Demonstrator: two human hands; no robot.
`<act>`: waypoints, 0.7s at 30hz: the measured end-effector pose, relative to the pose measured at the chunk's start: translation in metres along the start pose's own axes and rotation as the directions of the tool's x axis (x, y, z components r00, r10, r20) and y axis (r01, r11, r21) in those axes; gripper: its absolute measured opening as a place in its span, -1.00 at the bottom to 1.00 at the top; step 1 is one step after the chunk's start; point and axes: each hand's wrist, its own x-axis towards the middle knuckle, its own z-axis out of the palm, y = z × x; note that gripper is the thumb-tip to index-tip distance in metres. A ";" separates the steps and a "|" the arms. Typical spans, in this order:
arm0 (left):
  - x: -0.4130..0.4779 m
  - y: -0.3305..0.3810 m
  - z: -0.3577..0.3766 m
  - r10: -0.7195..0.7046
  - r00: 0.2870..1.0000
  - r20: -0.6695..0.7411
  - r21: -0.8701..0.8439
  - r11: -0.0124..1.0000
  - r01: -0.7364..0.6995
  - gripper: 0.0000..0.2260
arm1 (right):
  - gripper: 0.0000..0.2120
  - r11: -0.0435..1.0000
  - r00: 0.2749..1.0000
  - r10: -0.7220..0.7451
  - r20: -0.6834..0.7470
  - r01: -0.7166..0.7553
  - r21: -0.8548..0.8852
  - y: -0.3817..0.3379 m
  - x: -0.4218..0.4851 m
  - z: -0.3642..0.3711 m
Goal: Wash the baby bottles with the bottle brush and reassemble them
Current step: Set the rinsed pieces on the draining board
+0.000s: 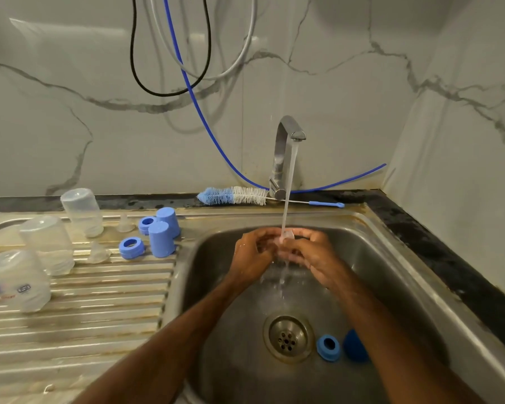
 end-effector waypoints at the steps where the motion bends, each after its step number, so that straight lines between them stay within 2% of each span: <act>1: 0.000 0.001 0.000 0.027 1.000 -0.009 -0.002 1.000 -0.027 -0.76 | -0.75 0.999 0.999 0.034 0.033 -0.033 -0.012 0.000 -0.001 -0.001; 3: -0.002 0.002 0.001 0.080 0.996 -0.026 0.001 0.997 -0.080 -0.78 | -0.77 0.994 0.995 0.074 0.060 -0.069 -0.085 0.000 -0.004 0.000; 7: -0.003 0.005 0.006 0.127 0.991 -0.038 -0.005 0.992 -0.128 -0.81 | -0.63 0.967 0.963 0.222 0.152 -0.198 -0.159 -0.007 -0.010 0.006; 9: -0.002 0.004 0.008 0.134 0.990 -0.038 0.002 0.991 -0.134 -0.80 | -0.64 0.952 0.936 0.299 0.187 -0.278 -0.130 -0.007 -0.011 0.006; 13: -0.002 0.000 0.014 0.149 0.989 0.001 0.071 0.986 -0.148 -0.77 | -0.64 0.931 0.907 0.362 0.215 -0.361 -0.047 -0.009 -0.006 -0.004; 16: -0.002 -0.002 0.016 0.179 0.984 0.014 0.132 0.975 -0.179 -0.73 | -0.64 0.895 0.872 0.406 0.273 -0.440 0.074 -0.009 -0.002 -0.009; 19: -0.002 -0.005 0.012 0.199 0.980 -0.001 0.185 0.963 -0.195 -0.73 | -0.69 0.890 0.884 0.377 0.276 -0.429 0.156 -0.010 -0.002 -0.010; 21: -0.002 -0.005 0.008 0.214 0.977 -0.018 0.254 0.946 -0.203 -0.79 | -0.80 0.930 0.934 0.300 0.193 -0.332 0.160 -0.010 -0.001 -0.009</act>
